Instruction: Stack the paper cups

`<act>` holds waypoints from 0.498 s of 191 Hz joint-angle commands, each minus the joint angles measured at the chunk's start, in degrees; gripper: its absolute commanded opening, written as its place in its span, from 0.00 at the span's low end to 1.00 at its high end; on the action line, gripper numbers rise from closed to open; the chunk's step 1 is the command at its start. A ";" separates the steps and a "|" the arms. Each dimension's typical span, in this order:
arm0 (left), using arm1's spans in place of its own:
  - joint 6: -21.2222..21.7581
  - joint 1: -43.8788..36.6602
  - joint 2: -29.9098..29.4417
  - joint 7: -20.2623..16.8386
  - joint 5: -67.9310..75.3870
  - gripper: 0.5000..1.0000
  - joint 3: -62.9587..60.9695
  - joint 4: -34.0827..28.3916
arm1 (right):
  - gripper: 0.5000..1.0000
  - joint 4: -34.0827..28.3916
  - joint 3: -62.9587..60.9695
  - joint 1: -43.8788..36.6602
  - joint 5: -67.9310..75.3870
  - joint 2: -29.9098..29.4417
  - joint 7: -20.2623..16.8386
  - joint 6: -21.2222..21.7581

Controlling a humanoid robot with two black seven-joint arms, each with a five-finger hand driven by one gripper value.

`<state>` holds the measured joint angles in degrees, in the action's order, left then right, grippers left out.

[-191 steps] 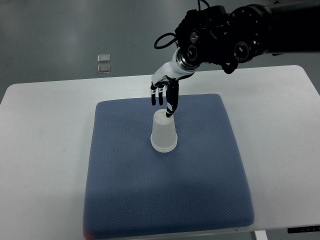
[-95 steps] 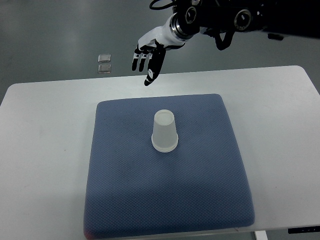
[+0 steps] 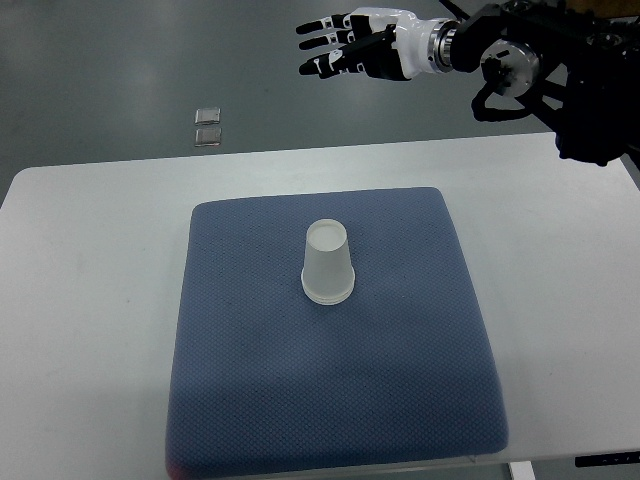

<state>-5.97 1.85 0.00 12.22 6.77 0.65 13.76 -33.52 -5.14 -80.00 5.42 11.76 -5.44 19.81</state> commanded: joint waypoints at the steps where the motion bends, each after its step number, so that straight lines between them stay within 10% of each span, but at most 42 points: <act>1: 0.00 0.00 0.00 0.00 0.00 1.00 0.05 -0.04 | 0.83 1.44 -7.52 5.73 0.20 -0.07 -0.01 -0.03; 95: 0.00 0.00 0.00 0.00 0.00 1.00 -0.04 0.04 | 0.85 4.96 -34.94 23.39 0.20 -3.93 3.07 0.06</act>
<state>-5.98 1.84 0.00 12.22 6.77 0.61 13.80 -28.98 -36.67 -58.85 5.65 9.28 -4.23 19.86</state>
